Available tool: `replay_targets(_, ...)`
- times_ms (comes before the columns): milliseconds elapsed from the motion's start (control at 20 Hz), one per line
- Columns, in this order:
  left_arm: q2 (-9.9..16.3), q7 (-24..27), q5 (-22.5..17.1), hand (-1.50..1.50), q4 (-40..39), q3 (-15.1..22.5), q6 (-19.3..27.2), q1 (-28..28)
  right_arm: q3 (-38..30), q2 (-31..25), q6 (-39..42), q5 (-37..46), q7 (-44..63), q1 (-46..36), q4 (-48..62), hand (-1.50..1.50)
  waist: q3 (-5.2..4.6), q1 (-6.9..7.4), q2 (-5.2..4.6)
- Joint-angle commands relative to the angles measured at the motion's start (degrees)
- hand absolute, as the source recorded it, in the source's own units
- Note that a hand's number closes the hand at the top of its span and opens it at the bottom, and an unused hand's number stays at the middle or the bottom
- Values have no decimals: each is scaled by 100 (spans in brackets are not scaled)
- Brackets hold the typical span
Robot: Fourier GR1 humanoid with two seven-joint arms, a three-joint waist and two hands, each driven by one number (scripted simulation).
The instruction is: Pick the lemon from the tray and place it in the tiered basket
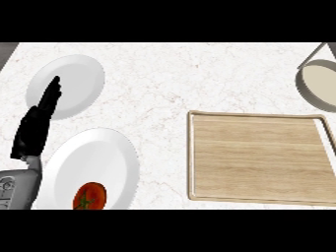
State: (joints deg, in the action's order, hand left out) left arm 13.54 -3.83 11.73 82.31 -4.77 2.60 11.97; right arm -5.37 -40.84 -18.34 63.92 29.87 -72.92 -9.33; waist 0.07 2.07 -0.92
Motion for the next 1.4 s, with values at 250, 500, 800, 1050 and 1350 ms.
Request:
replay_targets(250, -144, -262, 76, 0, 240, 90, 101, -5, -1082, 156, -102, -1108, -107, 523, 189, -150, 7, -28, 25)
replay_targets(500, -51, 411, 58, 0, -199, -26, 16, -173, -1285, 102, -542, -1330, -618, 856, -57, -150, 4, 10, -21)
replay_targets(800, 13, 565, -8, 0, -126, -124, -62, -449, -1522, 128, -1188, -1615, -782, 853, -585, -150, -5, -69, 46)
replay_targets(1050, 1, 52, -28, 0, -13, -144, -74, -90, -1559, -83, -1589, -1631, -746, 840, -871, -150, -4, -89, 51)
replay_targets(1350, 174, 360, -99, 0, -67, -389, -115, -392, -1742, -604, -750, -1960, 67, 966, -1460, -150, -16, -286, 141)
